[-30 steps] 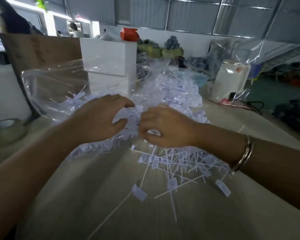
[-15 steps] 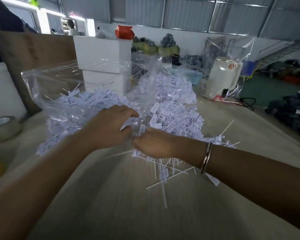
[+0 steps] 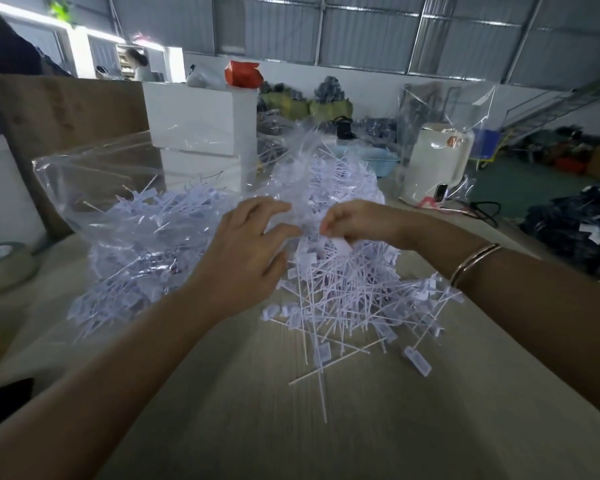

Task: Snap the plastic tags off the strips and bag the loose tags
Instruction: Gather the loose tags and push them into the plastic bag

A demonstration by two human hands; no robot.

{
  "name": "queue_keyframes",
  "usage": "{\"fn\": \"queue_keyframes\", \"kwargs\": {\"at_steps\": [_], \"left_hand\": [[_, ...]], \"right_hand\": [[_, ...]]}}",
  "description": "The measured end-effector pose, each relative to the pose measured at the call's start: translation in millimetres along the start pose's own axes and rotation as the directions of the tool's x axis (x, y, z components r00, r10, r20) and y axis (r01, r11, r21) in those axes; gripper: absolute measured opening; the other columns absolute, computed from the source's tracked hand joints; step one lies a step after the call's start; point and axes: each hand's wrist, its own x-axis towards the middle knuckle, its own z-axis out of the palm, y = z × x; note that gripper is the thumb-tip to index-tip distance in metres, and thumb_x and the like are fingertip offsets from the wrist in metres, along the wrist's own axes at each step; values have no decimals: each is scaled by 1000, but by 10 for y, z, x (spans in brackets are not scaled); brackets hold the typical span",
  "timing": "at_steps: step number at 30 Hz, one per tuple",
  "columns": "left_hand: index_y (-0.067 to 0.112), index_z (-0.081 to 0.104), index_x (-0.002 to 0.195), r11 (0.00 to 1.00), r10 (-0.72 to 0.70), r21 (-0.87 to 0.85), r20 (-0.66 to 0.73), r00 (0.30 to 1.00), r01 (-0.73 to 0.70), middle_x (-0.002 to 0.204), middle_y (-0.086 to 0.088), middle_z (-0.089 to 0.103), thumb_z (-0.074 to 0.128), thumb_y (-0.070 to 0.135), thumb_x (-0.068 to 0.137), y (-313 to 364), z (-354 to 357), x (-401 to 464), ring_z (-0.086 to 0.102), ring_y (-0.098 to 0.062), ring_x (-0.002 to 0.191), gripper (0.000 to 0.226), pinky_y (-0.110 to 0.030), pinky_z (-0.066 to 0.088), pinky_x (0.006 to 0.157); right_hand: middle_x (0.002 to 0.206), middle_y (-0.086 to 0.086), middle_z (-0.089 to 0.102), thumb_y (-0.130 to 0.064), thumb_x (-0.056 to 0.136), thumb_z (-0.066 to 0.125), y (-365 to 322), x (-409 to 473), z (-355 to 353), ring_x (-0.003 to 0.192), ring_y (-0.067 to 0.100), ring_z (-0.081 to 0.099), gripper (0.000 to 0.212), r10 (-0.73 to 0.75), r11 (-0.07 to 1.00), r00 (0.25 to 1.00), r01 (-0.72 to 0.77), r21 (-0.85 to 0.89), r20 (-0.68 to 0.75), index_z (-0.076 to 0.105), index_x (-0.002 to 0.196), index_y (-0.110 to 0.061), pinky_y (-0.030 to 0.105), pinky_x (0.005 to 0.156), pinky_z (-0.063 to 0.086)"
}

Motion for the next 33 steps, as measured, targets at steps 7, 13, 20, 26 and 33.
{"fn": "queue_keyframes", "kwargs": {"at_steps": [7,13,20,26,33], "left_hand": [[17,67,79,999,-38,-11,59,998,39,78,1,66,35,27,85,278,218,-79,61,-21,75,34,-33,38,77],[16,62,107,873,-482,184,469,740,452,101,-7,68,9,66,88,500,481,-162,63,-24,95,75,-38,41,86],[2,32,140,671,-470,-90,716,516,736,142,-19,42,27,54,95,516,854,78,49,-30,123,69,-36,41,94],[-2,45,123,562,-500,-247,658,563,789,112,-20,60,39,37,94,672,1017,225,64,-25,89,49,-31,43,66],[14,55,90,459,-537,-402,584,608,792,75,-4,62,48,38,92,505,1004,49,61,-19,65,25,-32,49,65]], "right_hand": [[87,2,57,-25,84,66,248,120,-108,78,14,56,16,-32,954,999,22,-300,-27,56,96,-26,28,69,42],[148,5,27,-54,78,64,636,147,81,134,26,25,77,-91,725,947,-149,-673,-308,29,141,-27,44,108,19],[157,15,1,-60,76,63,631,15,188,143,32,13,117,418,878,894,-443,-180,-159,-18,146,-12,40,114,20],[146,15,38,-54,83,60,574,-41,173,104,24,55,111,422,875,903,-428,-227,-78,-23,144,-14,33,93,41],[150,4,26,-59,82,55,692,-384,-205,133,26,34,72,305,810,898,-420,-409,-317,26,142,-31,51,110,17]]}}
